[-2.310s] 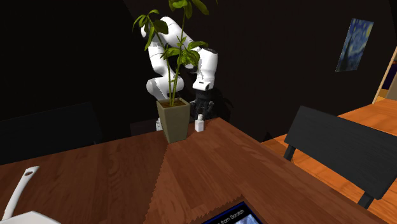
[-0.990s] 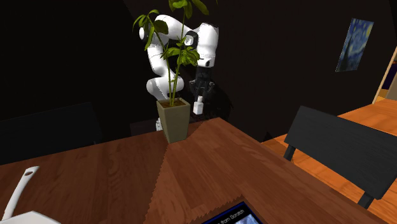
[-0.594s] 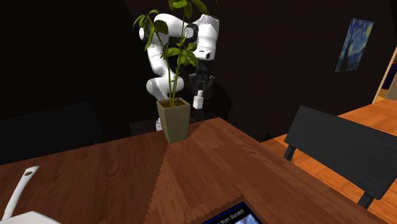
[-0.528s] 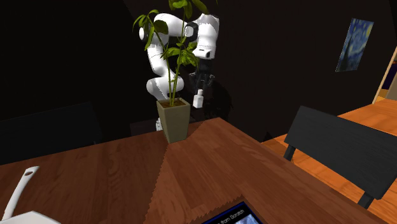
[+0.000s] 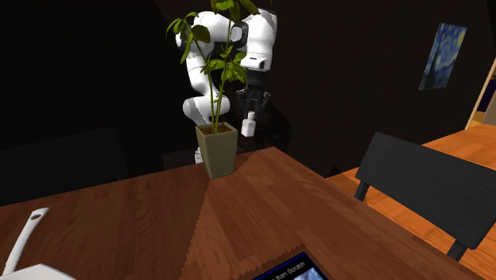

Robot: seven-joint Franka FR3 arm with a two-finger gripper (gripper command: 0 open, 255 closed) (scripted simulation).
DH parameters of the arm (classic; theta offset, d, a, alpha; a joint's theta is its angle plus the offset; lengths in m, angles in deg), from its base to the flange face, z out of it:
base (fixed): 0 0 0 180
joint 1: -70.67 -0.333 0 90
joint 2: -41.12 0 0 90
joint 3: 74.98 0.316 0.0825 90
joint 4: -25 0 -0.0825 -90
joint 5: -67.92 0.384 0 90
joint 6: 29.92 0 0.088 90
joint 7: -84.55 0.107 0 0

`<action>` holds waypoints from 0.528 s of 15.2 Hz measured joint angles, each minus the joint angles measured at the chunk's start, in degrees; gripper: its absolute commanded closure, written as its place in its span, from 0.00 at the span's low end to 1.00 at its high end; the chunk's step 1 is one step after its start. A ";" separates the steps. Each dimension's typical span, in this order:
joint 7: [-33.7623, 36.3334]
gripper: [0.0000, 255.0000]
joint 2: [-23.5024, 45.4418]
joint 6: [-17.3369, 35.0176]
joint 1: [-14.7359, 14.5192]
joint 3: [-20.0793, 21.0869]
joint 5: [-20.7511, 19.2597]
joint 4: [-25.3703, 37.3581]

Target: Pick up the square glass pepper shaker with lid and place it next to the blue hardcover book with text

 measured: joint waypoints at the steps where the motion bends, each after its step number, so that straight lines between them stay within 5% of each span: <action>1: -0.59 1.00 2.37 0.71 0.44 -0.46 -0.46 1.66; 8: -4.49 1.00 16.15 3.94 2.81 -3.28 -2.63 12.60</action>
